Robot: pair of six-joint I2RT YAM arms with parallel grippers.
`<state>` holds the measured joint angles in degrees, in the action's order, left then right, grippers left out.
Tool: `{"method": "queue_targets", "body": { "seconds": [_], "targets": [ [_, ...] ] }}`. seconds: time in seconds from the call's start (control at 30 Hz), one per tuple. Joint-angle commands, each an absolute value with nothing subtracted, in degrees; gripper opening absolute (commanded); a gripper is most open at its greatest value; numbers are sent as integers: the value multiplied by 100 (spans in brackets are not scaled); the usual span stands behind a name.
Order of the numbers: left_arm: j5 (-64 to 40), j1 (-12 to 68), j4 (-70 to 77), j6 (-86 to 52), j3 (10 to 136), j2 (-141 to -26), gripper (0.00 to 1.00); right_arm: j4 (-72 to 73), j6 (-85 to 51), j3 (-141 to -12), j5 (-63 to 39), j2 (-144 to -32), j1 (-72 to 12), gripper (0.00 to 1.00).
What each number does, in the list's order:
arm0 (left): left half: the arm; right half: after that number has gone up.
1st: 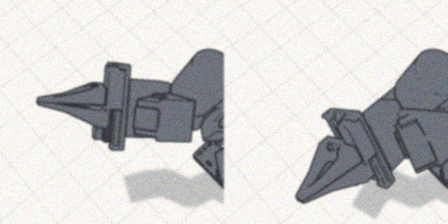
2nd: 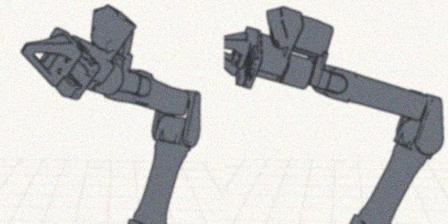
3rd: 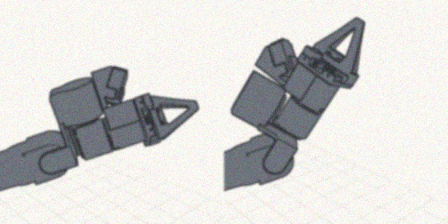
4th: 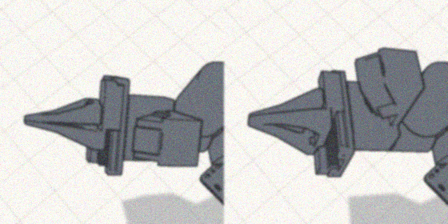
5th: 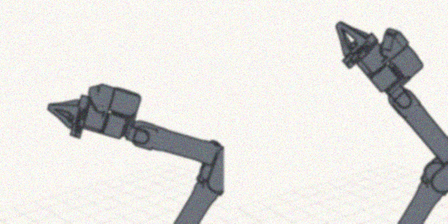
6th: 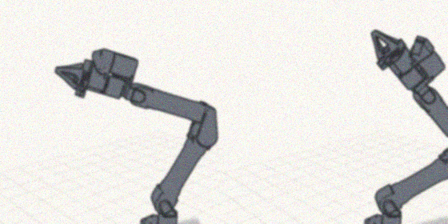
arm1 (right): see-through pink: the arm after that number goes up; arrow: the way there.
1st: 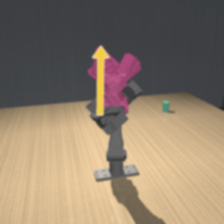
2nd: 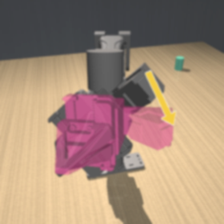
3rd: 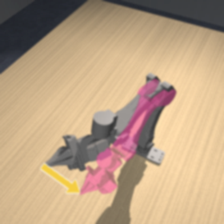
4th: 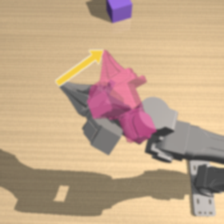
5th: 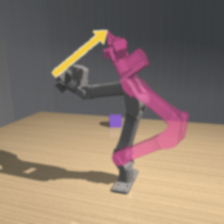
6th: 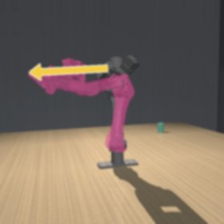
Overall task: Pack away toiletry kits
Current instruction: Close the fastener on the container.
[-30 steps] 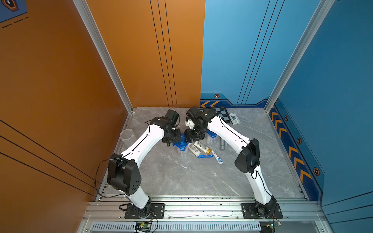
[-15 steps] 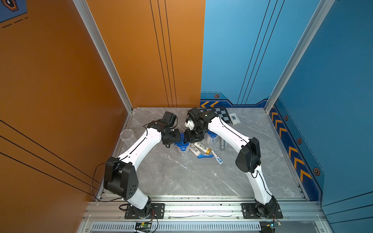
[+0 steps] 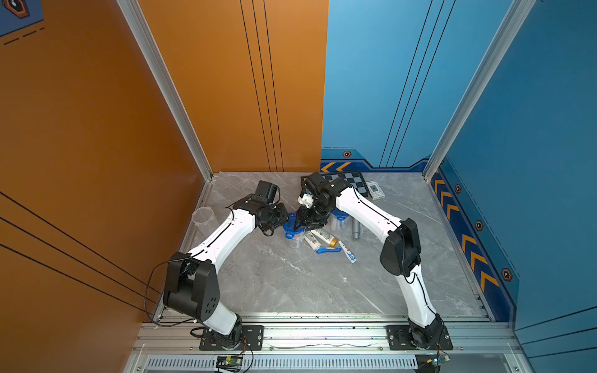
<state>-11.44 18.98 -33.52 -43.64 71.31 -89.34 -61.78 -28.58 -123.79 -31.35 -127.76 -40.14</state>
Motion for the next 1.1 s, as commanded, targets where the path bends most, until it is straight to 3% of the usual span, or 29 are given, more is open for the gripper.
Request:
{"method": "queue_targets", "body": {
  "seconds": [0.0, 0.5, 1.07],
  "targets": [
    [-2128, 2118, -3573, -4656, 6629, -9280, 37, -5644, -2865, -12247, -3128, -12966, -4123, 52],
    [-2083, 2206, -3722, -4598, 6313, -9041, 35, -5661, -2822, -12089, -2787, -12891, -3839, 52],
    [-1644, 2032, -4570, -4334, 6563, -8517, 36, -6047, -2518, -12551, -2506, -13017, -3866, 63]
  ]
}}
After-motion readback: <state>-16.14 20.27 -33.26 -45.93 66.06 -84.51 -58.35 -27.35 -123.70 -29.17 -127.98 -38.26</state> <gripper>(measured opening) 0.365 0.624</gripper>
